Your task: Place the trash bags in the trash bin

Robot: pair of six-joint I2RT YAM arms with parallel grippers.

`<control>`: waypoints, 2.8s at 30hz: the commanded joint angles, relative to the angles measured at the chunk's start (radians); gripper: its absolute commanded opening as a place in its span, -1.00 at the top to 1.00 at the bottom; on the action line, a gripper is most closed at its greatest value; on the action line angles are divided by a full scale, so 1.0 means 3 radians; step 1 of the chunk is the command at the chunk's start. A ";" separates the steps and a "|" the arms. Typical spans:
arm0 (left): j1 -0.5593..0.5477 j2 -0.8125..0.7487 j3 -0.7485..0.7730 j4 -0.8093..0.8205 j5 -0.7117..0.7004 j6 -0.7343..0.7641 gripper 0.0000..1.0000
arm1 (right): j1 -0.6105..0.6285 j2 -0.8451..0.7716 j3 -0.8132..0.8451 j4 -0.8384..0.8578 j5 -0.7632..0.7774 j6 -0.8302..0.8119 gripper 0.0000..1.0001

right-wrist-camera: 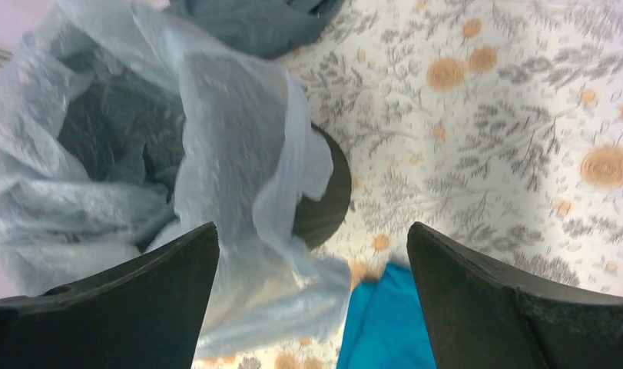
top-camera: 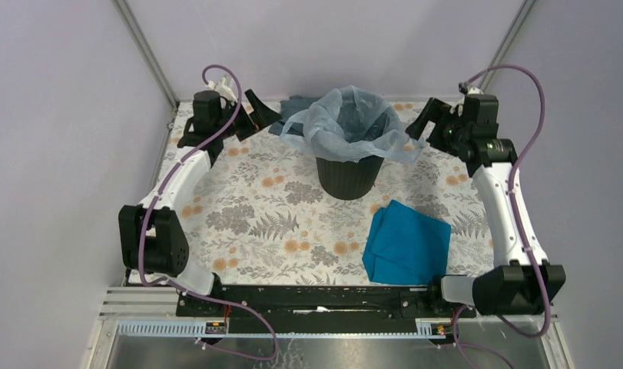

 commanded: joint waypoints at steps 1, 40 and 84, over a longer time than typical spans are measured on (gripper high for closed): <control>0.0083 0.0114 -0.0342 0.0916 0.0508 -0.0741 -0.97 | -0.0006 -0.0452 -0.0379 0.0081 -0.0132 0.0132 -0.95; -0.0954 0.1221 -0.1592 0.1936 -0.0283 -0.1045 1.00 | -0.0006 0.0815 -0.1879 0.2407 -0.0691 0.0592 0.99; -0.0995 0.0406 -0.1699 0.1357 -0.0703 -0.0723 0.69 | 0.1758 0.1145 0.0714 0.0203 0.0091 -0.0256 0.20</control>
